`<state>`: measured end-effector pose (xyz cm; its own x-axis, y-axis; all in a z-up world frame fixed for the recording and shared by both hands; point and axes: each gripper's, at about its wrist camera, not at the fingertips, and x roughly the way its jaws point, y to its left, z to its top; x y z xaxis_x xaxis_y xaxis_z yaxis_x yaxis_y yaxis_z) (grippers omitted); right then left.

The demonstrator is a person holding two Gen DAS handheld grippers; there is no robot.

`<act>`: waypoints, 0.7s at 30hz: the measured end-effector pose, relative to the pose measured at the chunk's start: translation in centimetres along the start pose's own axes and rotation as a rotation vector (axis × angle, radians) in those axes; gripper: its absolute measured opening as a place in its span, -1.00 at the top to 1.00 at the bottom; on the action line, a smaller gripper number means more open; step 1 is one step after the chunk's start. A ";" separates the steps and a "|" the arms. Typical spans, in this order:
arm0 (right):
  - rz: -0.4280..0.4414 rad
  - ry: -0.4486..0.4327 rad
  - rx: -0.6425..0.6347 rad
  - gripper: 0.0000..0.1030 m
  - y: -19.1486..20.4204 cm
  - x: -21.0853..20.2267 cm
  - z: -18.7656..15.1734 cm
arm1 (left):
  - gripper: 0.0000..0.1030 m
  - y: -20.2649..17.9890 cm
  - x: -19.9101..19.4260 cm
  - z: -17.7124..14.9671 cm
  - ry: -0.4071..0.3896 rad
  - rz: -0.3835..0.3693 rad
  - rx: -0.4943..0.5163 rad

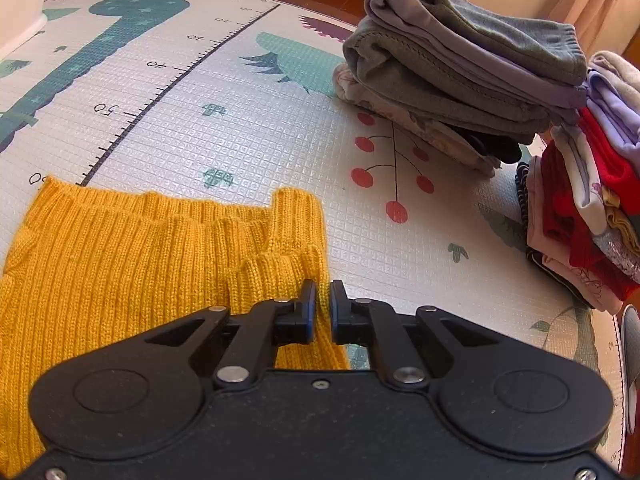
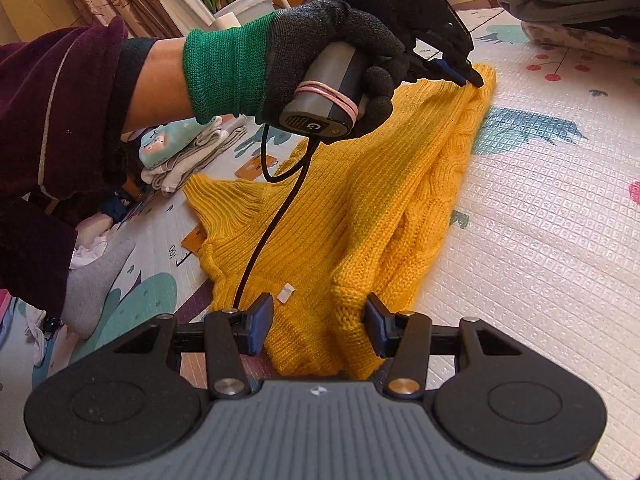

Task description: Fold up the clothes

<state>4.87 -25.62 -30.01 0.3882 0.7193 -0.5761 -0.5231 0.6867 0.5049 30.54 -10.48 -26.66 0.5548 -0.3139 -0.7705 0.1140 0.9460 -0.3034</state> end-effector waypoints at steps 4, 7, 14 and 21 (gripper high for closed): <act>-0.057 -0.007 -0.081 0.02 0.5 -2.3 0.2 | 0.85 0.4 0.3 0.3 0.021 -0.031 0.058; -0.096 -0.061 -0.160 0.02 1.6 -2.7 1.2 | 0.85 0.5 0.5 0.3 0.030 -0.040 0.097; -0.110 -0.043 -0.253 0.05 3.0 3.1 3.2 | 0.82 0.1 1.1 0.3 0.042 -0.037 0.162; 0.074 -0.024 0.058 0.07 -0.6 5.3 1.7 | 0.76 -0.4 0.7 0.4 0.047 -0.034 0.221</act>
<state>8.51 -22.03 -32.26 0.3690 0.7699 -0.5206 -0.5061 0.6363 0.5822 31.22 -11.05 -26.84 0.5088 -0.3444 -0.7890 0.3125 0.9279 -0.2035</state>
